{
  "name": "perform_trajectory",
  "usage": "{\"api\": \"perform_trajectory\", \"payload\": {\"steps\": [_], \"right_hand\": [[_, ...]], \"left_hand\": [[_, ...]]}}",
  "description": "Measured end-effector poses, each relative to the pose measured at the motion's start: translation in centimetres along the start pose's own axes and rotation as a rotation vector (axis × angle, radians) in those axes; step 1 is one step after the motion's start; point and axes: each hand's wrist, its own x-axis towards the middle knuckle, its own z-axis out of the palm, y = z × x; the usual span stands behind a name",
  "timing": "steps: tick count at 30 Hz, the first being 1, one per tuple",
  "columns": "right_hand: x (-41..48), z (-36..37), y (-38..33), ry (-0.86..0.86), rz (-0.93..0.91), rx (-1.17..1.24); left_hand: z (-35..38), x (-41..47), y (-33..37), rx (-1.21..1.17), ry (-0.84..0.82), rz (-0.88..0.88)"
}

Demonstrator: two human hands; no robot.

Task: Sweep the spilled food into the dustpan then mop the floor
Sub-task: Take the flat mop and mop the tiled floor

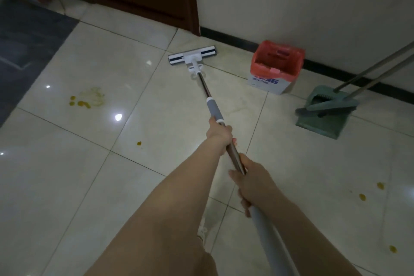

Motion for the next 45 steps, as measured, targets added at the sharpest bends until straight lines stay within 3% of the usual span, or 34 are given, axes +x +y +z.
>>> {"api": "perform_trajectory", "payload": {"steps": [4, 9, 17, 22, 27, 34, 39, 45], "right_hand": [[-0.9, 1.4, -3.2, -0.037, -0.014, 0.114], [-6.1, -1.4, -1.2, -0.116, 0.058, 0.21], [-18.9, -7.6, 14.6, -0.209, 0.074, 0.241], [-28.3, -12.7, 26.5, -0.136, 0.001, -0.024], [-34.2, -16.7, 31.3, -0.039, 0.032, -0.124], [-31.4, -17.4, 29.1, -0.043, -0.007, -0.281], [-26.5, -15.7, 24.6, -0.113, -0.068, -0.346], [-19.0, -12.6, 17.1, -0.155, -0.072, -0.262]], "left_hand": [[-3.0, -0.5, 1.5, -0.005, 0.002, 0.053], [-1.2, -5.3, -0.6, -0.04, -0.029, 0.04], [9.3, -19.0, -13.6, -0.056, 0.021, -0.035], [18.4, -28.9, -24.2, 0.023, 0.06, -0.025], [24.3, -35.5, -28.8, -0.031, 0.025, -0.078], [24.3, -33.5, -26.2, -0.035, 0.146, -0.02], [20.7, -29.2, -21.7, -0.09, 0.12, -0.014], [14.3, -22.5, -14.3, -0.225, 0.067, -0.022]]}}
